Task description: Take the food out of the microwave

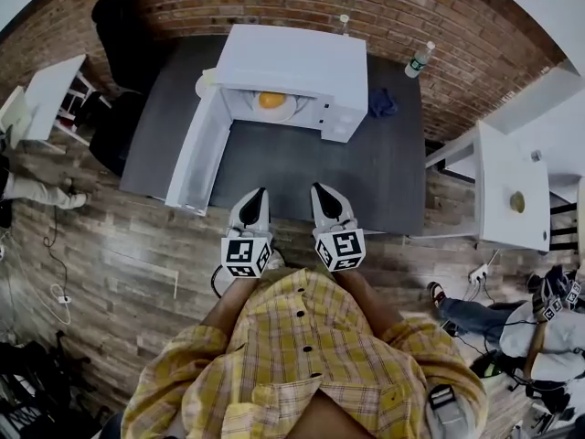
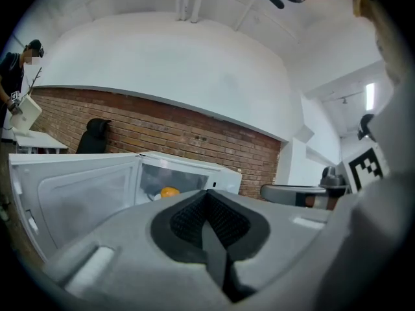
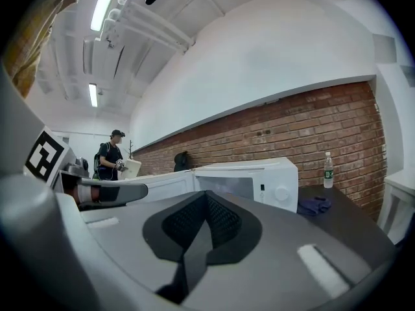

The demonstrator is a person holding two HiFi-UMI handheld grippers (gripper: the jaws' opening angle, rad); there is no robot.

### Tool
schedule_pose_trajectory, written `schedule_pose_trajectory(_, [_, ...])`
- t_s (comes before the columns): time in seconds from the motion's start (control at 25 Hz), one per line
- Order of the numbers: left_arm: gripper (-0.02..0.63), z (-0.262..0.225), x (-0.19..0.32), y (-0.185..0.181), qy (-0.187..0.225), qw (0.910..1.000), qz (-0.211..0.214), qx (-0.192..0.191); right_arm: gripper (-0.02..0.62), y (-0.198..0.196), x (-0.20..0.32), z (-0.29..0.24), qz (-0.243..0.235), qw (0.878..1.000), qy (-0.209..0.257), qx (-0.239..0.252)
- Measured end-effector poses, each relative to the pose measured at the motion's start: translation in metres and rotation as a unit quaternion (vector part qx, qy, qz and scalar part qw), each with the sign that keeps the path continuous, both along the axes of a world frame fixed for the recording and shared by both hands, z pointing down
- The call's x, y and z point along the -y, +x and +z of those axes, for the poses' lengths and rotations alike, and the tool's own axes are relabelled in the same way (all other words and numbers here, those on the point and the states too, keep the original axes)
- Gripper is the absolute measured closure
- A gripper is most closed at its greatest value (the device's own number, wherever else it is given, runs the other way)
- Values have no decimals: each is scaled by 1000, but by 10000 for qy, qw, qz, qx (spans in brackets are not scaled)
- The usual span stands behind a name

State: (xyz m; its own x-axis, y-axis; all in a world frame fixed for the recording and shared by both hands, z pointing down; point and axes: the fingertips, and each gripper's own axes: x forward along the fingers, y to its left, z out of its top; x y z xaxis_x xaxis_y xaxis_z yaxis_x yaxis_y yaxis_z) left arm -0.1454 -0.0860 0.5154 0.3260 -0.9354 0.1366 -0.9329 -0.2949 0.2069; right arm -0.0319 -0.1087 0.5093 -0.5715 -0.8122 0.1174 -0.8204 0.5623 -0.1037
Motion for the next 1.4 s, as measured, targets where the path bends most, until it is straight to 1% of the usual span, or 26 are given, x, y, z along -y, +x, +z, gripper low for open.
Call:
schedule_pose_trajectory(0.16, [607,3,9,-3,0,9999,100,-17,592,-2,9,2,131,9999,-6,-4])
schedule_pose_trajectory(0.4, [607,9,18,-4,-109,9998,105,-107,592,1,19,3,199,9998,-43,-6])
schedule_pose_trajectory(0.6, [606,16,29,2,-190,9996,92,-183,592,4,29,8,102,9999,-65,-14])
schedule_pose_trajectory(0.68, [606,21,35,4,-254,9991,68,-332,592,5,32,9,21,10000,-61,-13])
schedule_pose_trajectory(0.76, [606,28,43,3,-376,9974,-5,-609,592,7,36,9,-48,10000,-55,3])
schedule_pose_trajectory(0.84, [606,38,51,0,-573,9938,-144,-937,592,10,39,11,-119,9999,-81,24])
schedule_pose_trajectory(1.0, [606,60,67,-5,-1021,9802,-409,-1647,592,15,46,21,-233,9994,-228,117])
schedule_pose_trajectory(1.16, [606,71,86,2,-1237,9651,-392,-2277,592,18,52,28,-238,9993,-270,105])
schedule_pose_trajectory(1.28, [606,83,99,6,-1374,9455,-393,-2925,592,19,55,32,-293,9991,-296,79])
schedule_pose_trajectory(1.4, [606,95,115,4,-1480,9223,-412,-3545,592,18,59,35,-305,9989,-331,91])
